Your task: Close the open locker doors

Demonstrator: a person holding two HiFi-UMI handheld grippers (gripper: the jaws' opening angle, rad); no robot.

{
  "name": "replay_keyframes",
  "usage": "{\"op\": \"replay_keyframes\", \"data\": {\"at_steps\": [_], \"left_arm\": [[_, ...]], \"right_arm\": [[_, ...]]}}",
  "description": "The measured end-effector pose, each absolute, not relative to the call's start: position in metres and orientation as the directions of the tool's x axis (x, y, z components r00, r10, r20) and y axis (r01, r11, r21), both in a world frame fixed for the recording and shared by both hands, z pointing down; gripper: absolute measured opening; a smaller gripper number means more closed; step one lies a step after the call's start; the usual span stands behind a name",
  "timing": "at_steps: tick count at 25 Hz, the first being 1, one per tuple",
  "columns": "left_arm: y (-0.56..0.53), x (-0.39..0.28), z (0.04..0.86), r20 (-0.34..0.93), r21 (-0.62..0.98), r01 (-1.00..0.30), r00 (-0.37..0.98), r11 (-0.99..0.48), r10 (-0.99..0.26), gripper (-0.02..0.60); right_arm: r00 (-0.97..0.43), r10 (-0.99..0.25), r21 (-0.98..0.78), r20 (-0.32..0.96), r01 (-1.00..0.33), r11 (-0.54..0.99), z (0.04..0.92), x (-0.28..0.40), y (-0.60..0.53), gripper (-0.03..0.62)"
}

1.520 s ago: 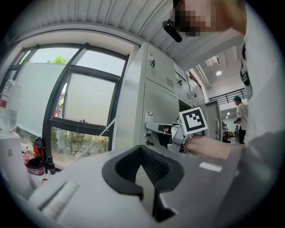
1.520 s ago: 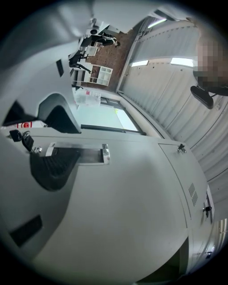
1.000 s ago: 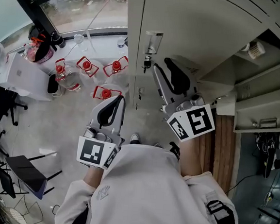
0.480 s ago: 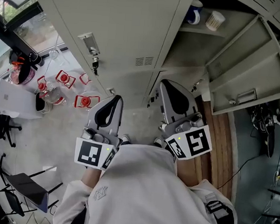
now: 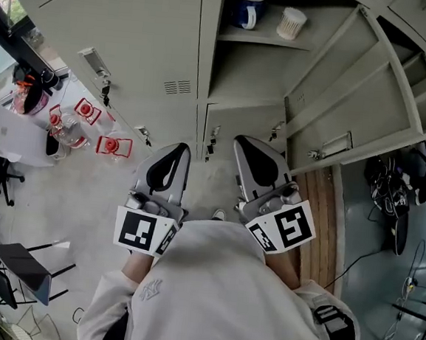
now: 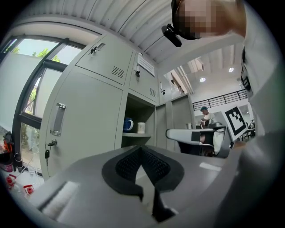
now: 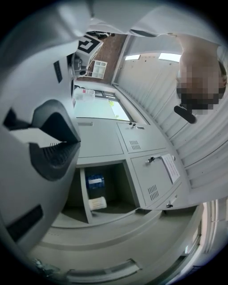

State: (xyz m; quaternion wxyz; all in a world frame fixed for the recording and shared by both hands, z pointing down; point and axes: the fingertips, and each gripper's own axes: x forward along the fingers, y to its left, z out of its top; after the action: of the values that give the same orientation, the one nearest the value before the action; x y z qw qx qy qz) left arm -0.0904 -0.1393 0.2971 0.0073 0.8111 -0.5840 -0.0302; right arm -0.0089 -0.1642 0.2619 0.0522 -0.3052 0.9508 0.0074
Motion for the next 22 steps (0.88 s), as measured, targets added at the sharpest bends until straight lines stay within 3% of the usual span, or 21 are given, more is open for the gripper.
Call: {"op": "replay_keyframes", "data": {"at_steps": [9, 22], "left_arm": [[-0.137, -0.041, 0.296, -0.055, 0.045, -0.96, 0.273, -0.275, -0.961, 0.008], [-0.143, 0.005, 0.286, -0.086, 0.039, -0.938, 0.341, -0.346, -0.936, 0.008]], "right_arm": [[-0.823, -0.557, -0.02, -0.111, -0.559, 0.829, 0.263, 0.049, -0.16, 0.011], [-0.763, -0.616, 0.018, -0.194, -0.631, 0.776, 0.245, 0.141, -0.153, 0.011]]}}
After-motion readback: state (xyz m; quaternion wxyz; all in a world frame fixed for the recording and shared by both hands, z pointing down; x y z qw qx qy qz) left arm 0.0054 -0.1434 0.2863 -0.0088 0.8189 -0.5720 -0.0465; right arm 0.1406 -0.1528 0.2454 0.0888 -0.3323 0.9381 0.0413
